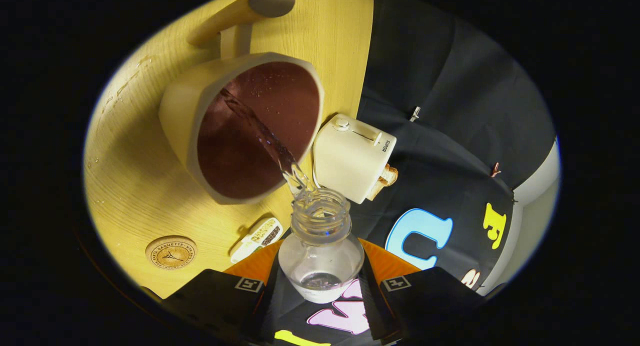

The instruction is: Take the bottle from table, then pour the juice into the cup, finally place the bottle on the coaster

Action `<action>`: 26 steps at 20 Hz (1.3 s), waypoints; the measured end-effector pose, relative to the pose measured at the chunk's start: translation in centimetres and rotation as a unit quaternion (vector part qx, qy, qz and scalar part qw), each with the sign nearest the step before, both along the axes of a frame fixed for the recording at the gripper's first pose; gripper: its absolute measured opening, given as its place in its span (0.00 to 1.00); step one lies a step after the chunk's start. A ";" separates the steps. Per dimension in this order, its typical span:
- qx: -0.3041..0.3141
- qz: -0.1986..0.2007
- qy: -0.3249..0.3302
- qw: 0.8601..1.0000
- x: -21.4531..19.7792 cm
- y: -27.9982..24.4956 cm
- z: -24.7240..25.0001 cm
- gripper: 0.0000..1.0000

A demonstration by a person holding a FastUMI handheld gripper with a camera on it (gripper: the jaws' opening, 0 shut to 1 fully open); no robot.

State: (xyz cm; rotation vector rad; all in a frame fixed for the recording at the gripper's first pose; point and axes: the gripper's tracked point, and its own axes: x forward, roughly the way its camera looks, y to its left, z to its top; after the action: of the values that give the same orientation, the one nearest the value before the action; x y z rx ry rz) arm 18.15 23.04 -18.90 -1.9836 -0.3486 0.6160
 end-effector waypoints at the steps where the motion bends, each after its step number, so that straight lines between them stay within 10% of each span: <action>1: -0.002 0.002 -0.003 1.000 0.0 0.0 0.1 0.71; 26: -0.042 0.066 -0.072 0.994 -0.4 1.8 5.3 0.71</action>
State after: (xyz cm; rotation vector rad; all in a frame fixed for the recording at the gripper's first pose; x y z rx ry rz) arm 17.71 24.82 -13.61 -2.1035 -0.5529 0.5799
